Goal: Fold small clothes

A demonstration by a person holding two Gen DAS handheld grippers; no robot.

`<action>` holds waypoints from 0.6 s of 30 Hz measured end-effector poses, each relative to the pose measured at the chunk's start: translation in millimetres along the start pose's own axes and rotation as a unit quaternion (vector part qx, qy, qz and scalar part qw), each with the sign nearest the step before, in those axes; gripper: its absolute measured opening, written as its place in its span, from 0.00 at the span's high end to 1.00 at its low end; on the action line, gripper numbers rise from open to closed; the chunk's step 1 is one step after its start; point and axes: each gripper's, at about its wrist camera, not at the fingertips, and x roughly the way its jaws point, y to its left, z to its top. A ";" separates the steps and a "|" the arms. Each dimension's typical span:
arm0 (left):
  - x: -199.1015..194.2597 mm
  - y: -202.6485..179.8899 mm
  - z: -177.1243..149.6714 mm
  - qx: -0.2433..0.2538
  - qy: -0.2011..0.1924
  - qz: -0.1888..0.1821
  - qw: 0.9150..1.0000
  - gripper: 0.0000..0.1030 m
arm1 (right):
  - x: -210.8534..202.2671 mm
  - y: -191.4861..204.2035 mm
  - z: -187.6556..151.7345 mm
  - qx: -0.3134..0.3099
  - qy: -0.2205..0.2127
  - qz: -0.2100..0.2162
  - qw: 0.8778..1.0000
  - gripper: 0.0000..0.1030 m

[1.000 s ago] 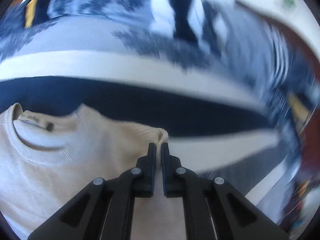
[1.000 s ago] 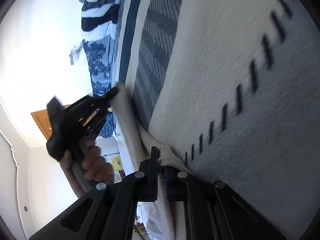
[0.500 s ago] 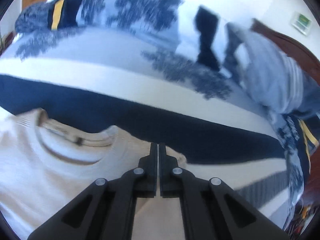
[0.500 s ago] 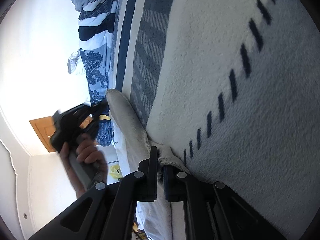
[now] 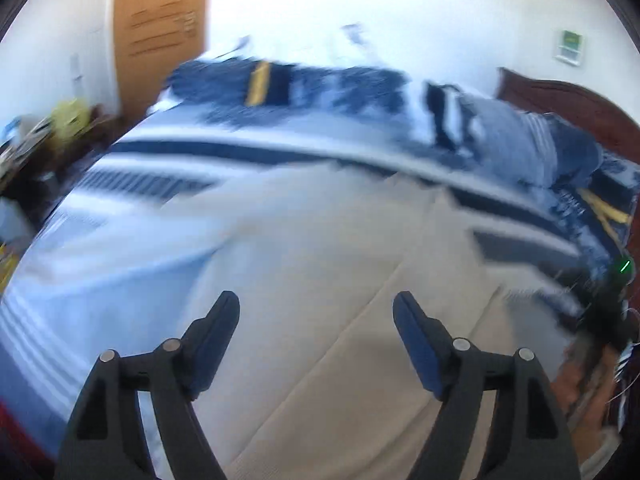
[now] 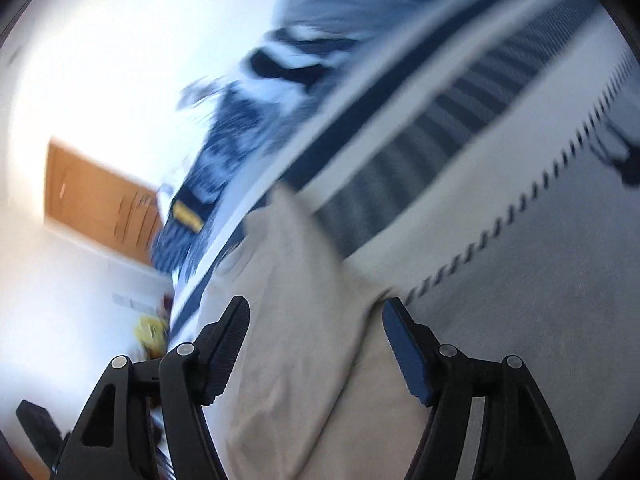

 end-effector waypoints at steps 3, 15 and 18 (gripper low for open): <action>-24.5 53.2 -57.4 -0.048 0.019 0.023 0.998 0.24 | -18.7 44.3 -39.2 -0.079 -0.007 -0.013 0.997 0.25; -50.1 147.7 -141.7 -0.192 0.024 -0.008 0.981 0.24 | -117.2 129.7 -243.7 -0.268 -0.015 -0.057 0.962 0.03; -52.9 172.3 -136.5 -0.242 0.030 -0.019 0.970 0.23 | -119.2 159.1 -257.1 -0.292 0.001 -0.054 0.955 0.03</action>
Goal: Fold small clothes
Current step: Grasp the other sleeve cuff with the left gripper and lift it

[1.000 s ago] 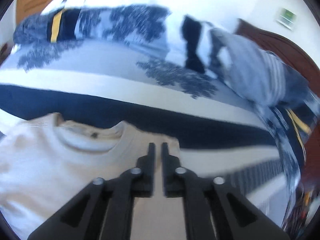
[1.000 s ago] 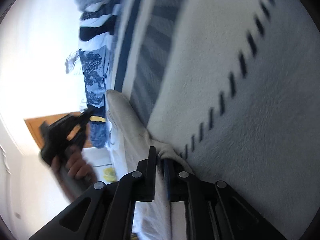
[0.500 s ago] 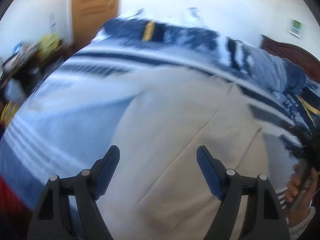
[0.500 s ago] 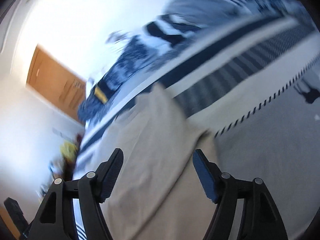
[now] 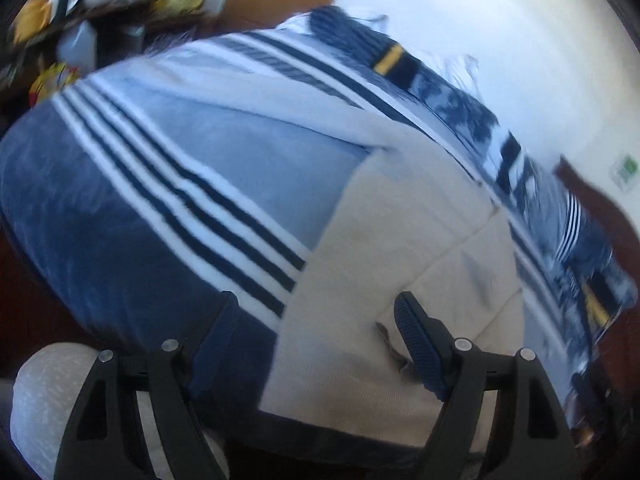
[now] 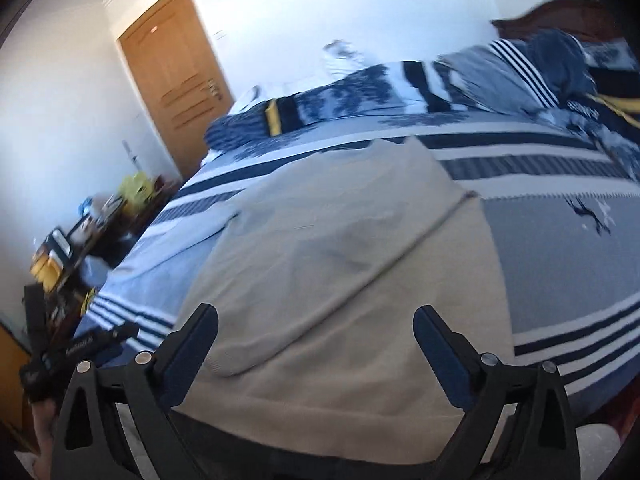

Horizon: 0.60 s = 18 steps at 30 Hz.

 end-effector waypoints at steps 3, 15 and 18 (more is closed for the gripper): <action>-7.5 24.8 18.3 -0.067 0.005 0.003 0.998 0.23 | 5.3 21.9 11.9 0.005 0.031 0.034 0.999 0.03; 10.1 132.6 132.7 -0.246 -0.004 0.034 0.969 0.22 | 84.6 110.9 44.9 -0.011 0.101 0.091 0.991 0.07; 26.3 154.1 161.9 -0.274 -0.019 0.045 0.961 0.22 | 113.9 119.3 49.8 -0.008 0.118 0.096 0.988 0.13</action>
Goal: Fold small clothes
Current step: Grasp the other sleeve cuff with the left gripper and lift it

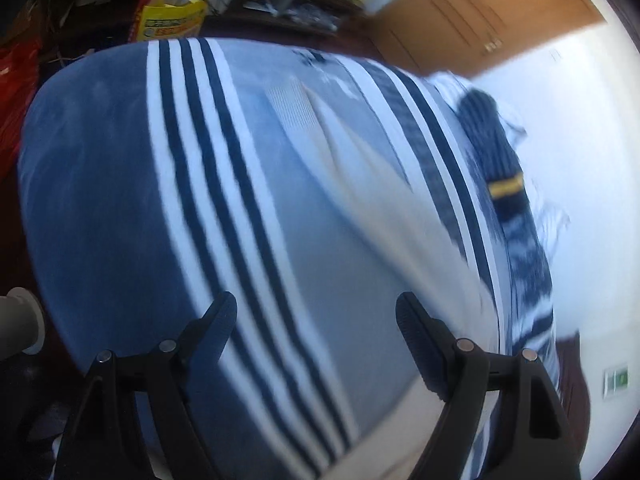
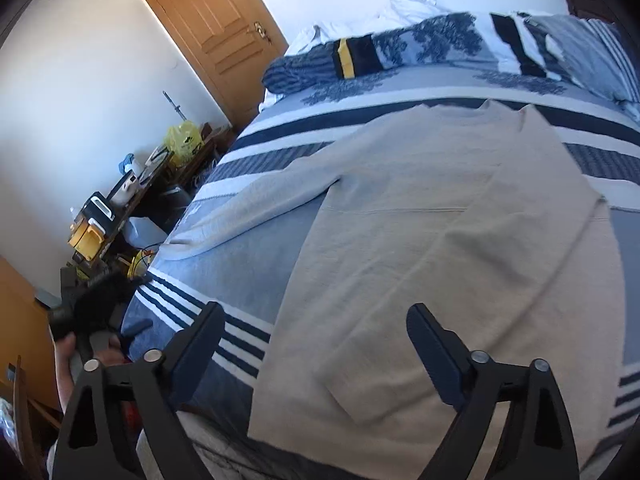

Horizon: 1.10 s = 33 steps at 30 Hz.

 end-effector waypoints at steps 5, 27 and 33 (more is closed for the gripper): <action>48.5 -2.0 56.0 -0.046 -0.003 0.041 0.998 0.22 | 42.1 -6.5 14.4 0.019 0.024 0.023 0.999 0.17; 15.6 -120.9 63.6 0.128 -0.187 0.043 0.973 0.97 | 46.0 -46.6 25.2 0.036 0.004 0.017 0.999 0.18; -66.5 -235.9 -65.6 0.377 -0.226 -0.093 0.894 0.97 | 11.5 -84.3 22.4 0.090 -0.022 0.028 0.995 0.18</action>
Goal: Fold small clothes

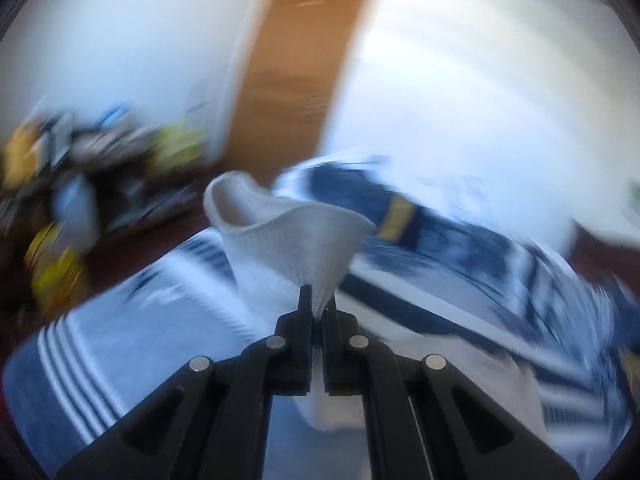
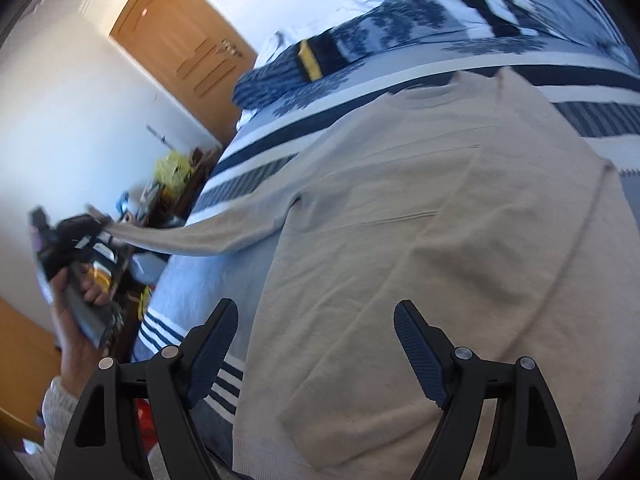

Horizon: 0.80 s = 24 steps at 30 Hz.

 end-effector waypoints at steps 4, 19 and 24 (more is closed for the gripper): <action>-36.8 -98.7 -23.0 0.114 0.007 -0.092 0.989 0.97 | -32.5 -30.0 5.3 0.033 -0.027 0.004 0.999 0.18; -21.9 -223.4 -273.9 0.249 0.284 -0.196 0.905 0.94 | -66.1 -181.1 -5.6 0.186 -0.045 0.078 0.978 0.18; -54.4 -184.7 -278.6 0.166 0.308 -0.233 0.907 0.57 | -36.7 -188.9 -8.2 0.194 0.001 0.122 0.973 0.17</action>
